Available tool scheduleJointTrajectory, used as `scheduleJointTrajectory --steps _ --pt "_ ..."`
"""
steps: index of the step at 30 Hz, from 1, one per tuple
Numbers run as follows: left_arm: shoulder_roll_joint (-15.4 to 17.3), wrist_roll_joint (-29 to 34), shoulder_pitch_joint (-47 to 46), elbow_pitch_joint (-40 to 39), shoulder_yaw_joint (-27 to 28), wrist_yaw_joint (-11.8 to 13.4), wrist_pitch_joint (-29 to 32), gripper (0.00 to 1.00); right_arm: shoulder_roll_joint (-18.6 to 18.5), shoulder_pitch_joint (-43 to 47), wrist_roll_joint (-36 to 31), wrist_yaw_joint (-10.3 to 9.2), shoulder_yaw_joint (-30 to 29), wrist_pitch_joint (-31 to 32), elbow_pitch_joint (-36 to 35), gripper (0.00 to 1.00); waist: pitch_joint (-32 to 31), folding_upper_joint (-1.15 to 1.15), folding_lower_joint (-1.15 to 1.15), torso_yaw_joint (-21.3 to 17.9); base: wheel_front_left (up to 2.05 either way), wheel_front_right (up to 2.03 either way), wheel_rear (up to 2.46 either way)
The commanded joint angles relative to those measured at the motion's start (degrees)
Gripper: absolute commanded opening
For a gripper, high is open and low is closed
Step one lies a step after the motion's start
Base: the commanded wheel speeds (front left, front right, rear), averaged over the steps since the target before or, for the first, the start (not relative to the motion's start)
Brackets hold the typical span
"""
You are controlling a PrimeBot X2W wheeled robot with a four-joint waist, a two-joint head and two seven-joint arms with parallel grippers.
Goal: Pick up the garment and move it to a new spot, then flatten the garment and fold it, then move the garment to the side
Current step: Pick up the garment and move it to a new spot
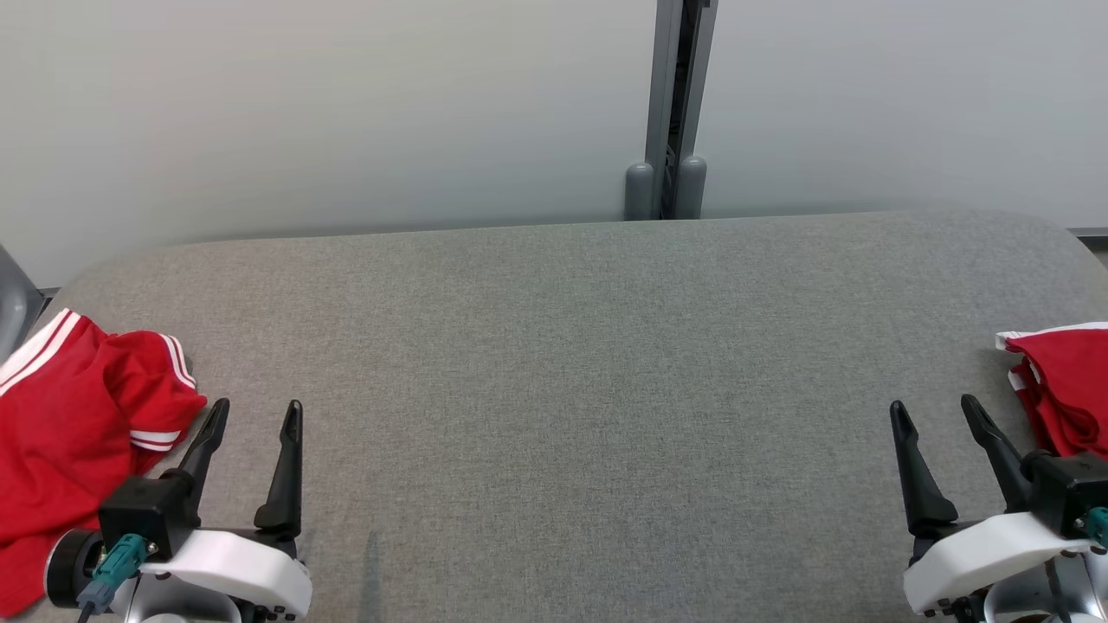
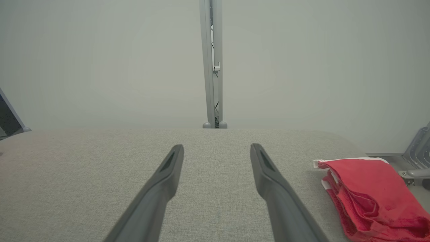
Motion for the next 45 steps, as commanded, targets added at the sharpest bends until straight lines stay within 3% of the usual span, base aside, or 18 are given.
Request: scheduleJointTrajectory --steps 1,14,19,34,40,45 --pt "0.3 -0.3 -1.2 0.1 0.0 0.1 -0.3 1.00 0.0 -0.5 0.5 0.00 -0.1 -0.3 0.0 1.00 0.1 0.00 0.00 0.0 0.00 0.00 0.00" --pt "-0.2 -0.4 -2.0 0.3 -0.6 -0.1 -0.3 1.00 0.0 -0.2 0.9 0.00 -0.5 -0.6 0.2 1.00 0.6 0.00 0.00 1.1 0.00 0.00 0.00" --pt "-0.9 0.2 -3.7 -0.1 -0.7 -0.3 -0.9 1.00 0.0 -0.6 1.1 0.00 0.2 -0.9 -0.8 1.00 1.8 0.00 0.00 4.9 0.00 0.00 0.00" --pt "-3.1 1.1 -5.8 1.3 1.3 -1.4 -2.5 1.00 -0.1 -3.4 1.0 0.00 4.6 -1.1 -1.0 1.00 4.1 0.00 0.00 21.3 0.00 0.00 0.00" --pt "-3.0 1.0 -4.9 1.3 2.7 -2.1 -2.7 1.00 -0.1 -4.2 0.9 0.00 5.5 -1.4 -0.4 1.00 4.4 0.00 0.00 24.3 0.00 0.00 0.00" --pt "-3.2 1.2 -4.7 1.4 3.7 -2.4 -2.7 1.00 -0.2 -4.6 0.7 0.00 6.5 -1.3 0.3 1.00 4.6 0.00 0.00 24.4 0.00 0.00 0.00"
